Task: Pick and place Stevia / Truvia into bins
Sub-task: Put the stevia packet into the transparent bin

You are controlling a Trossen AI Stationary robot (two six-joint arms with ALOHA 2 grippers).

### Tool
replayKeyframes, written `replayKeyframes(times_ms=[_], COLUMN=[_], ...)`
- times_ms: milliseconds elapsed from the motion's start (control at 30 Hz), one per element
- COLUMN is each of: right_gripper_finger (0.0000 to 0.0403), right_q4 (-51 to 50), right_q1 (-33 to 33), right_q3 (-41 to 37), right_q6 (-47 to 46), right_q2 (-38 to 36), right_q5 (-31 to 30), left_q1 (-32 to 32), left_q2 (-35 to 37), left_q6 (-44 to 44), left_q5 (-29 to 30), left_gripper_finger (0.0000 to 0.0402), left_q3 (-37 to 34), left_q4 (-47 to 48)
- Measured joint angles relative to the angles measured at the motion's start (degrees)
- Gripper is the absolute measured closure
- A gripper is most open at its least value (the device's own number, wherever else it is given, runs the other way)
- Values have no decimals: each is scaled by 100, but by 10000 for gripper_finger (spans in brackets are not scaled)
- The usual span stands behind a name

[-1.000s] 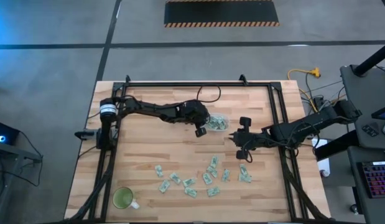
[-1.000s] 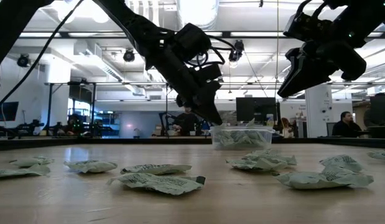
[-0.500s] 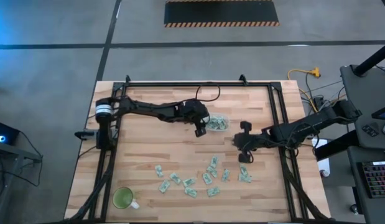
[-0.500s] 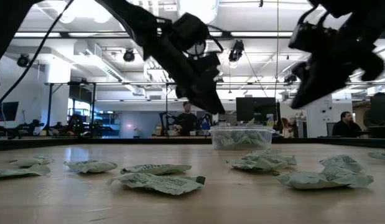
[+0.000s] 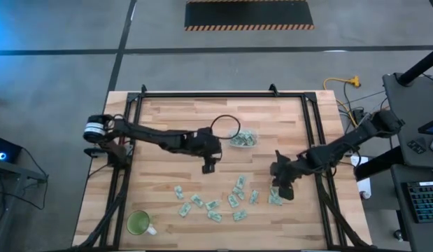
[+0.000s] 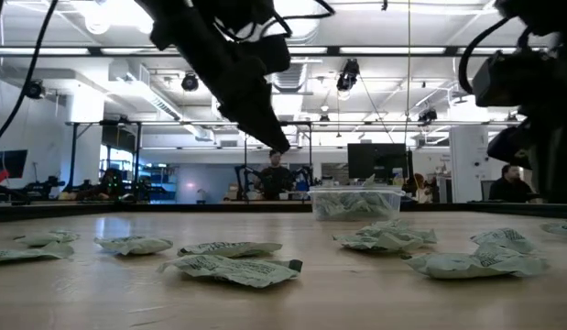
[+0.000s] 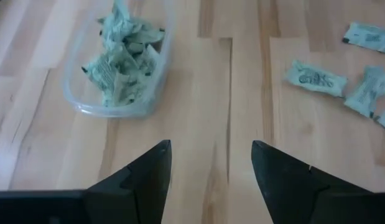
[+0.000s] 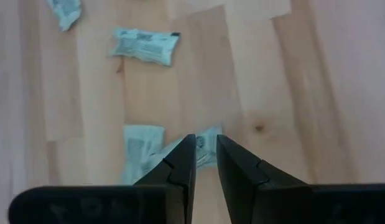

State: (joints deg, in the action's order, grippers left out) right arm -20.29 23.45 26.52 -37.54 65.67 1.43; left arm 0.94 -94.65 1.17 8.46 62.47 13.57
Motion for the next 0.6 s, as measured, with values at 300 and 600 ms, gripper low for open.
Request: replayKeyframes(times_ms=[300,600], right_gripper_finger=[346,346], right_q4=[-35,2], right_q1=[446,445], right_q3=[-4,-3], right_q6=[-262,-259], right_q2=[100,699], right_q5=[-701,-719], left_q1=[232,254], left_q2=[183,190], left_q6=[308,452], left_q5=[368,363], left_gripper_finger=[197,197], left_q3=[-628,-1025], left_q4=[-278,-561])
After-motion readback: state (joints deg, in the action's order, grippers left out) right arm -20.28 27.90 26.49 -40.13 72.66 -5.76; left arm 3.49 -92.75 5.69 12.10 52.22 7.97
